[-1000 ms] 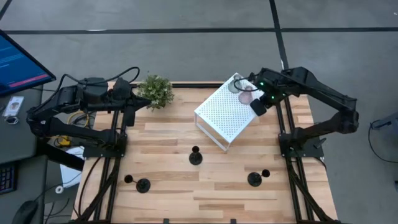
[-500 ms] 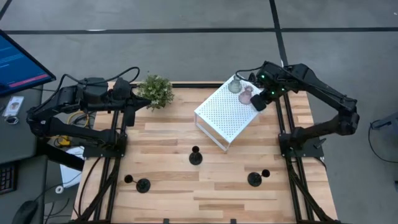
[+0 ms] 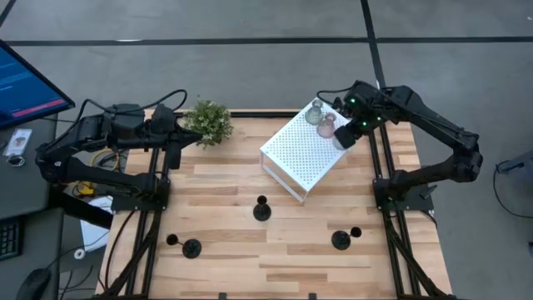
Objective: Pick & Place candle stick holders
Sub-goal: Put the green glass candle holder on the shelf aligned with the other pink candle holder
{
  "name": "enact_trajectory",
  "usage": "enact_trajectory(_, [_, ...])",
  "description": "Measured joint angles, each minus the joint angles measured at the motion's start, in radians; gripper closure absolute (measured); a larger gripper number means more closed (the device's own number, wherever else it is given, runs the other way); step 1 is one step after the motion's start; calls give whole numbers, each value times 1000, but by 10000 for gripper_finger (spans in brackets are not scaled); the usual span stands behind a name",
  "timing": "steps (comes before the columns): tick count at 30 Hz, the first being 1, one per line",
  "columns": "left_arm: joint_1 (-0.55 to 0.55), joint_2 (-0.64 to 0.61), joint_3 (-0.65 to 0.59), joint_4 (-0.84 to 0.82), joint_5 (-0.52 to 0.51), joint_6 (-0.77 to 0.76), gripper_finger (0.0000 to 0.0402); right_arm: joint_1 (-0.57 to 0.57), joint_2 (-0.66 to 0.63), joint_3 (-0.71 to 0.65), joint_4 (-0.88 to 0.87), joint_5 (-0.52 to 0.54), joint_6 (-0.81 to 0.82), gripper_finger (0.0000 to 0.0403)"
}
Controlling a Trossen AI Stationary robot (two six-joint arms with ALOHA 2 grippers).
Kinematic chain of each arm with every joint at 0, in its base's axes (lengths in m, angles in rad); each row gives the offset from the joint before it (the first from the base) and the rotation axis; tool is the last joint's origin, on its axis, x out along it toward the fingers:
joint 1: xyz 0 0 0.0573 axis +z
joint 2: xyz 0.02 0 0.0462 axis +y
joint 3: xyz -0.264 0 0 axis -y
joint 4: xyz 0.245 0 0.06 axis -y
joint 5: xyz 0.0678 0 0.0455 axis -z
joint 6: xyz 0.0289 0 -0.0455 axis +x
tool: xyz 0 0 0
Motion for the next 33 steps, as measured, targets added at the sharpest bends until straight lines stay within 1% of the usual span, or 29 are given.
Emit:
enact_trajectory(17, [0, 0, 0, 7, 0, 0, 393, -87, 2, 0, 12, -26, -52, 387])
enact_trajectory(21, [0, 0, 0, 8, 0, 0, 394, -99, 3, -1, 12, -26, -53, 376])
enact_trajectory(27, [0, 0, 0, 8, 0, 0, 396, -98, 3, -1, 14, -17, -53, 374])
enact_trajectory(30, [0, 0, 0, 8, 0, 0, 393, -98, 4, -2, 23, 8, -53, 365])
enact_trajectory(33, [0, 0, 0, 8, 0, 0, 394, -98, 4, -2, 36, 9, -53, 354])
